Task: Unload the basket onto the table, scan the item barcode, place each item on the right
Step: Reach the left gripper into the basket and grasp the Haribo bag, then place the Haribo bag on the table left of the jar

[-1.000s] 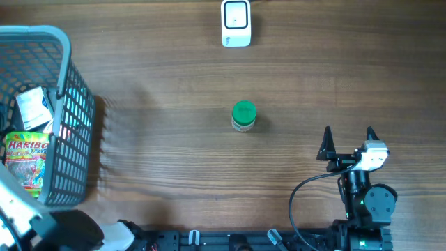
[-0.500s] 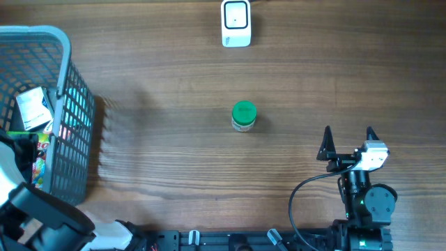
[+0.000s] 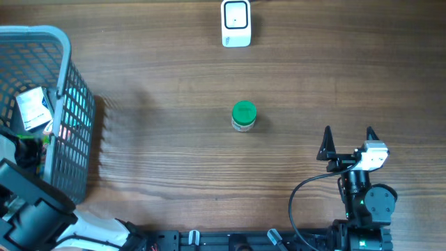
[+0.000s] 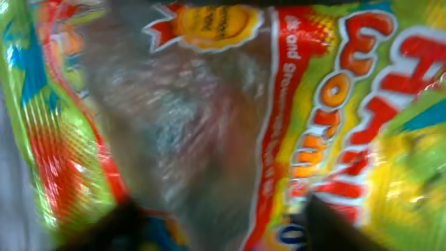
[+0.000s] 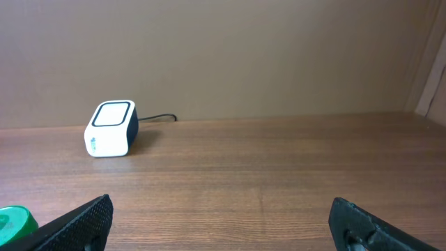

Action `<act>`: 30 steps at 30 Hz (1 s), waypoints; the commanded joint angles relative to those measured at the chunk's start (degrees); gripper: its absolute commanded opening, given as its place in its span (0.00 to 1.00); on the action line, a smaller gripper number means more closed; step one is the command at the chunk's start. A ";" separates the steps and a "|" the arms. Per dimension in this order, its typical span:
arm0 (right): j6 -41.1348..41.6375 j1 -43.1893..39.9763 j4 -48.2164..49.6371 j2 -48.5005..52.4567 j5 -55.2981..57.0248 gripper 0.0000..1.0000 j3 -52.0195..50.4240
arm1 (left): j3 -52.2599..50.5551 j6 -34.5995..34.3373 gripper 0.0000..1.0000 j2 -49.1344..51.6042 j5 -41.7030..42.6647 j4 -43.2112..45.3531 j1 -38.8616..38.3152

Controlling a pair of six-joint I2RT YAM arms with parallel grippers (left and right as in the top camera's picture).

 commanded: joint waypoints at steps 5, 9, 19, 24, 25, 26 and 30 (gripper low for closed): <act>0.70 0.22 0.11 -0.42 0.72 1.00 -0.07 | 1.49 2.54 0.04 -1.57 0.98 -4.76 0.48; 0.68 0.22 0.11 -0.42 0.72 1.00 -0.07 | 9.88 2.73 0.04 -8.68 1.84 -13.00 0.48; 0.68 0.22 0.11 -0.42 0.72 1.00 -0.07 | 33.03 -3.32 0.04 -30.05 32.81 -23.23 -0.70; 0.68 0.22 0.11 -0.42 0.72 1.00 -0.07 | 32.94 -3.28 0.04 -38.38 39.91 -22.58 -20.22; 0.70 0.22 0.11 -0.42 0.72 1.00 -0.07 | 32.85 -3.30 0.04 -38.80 37.66 -23.37 -25.68; 0.70 0.22 0.11 -0.42 0.72 1.00 -0.07 | 32.52 -3.32 0.04 -38.86 32.37 -24.41 -34.99; 0.70 0.22 0.11 -0.42 0.72 1.00 -0.07 | 27.12 -4.79 0.04 -36.13 12.59 -25.83 -62.10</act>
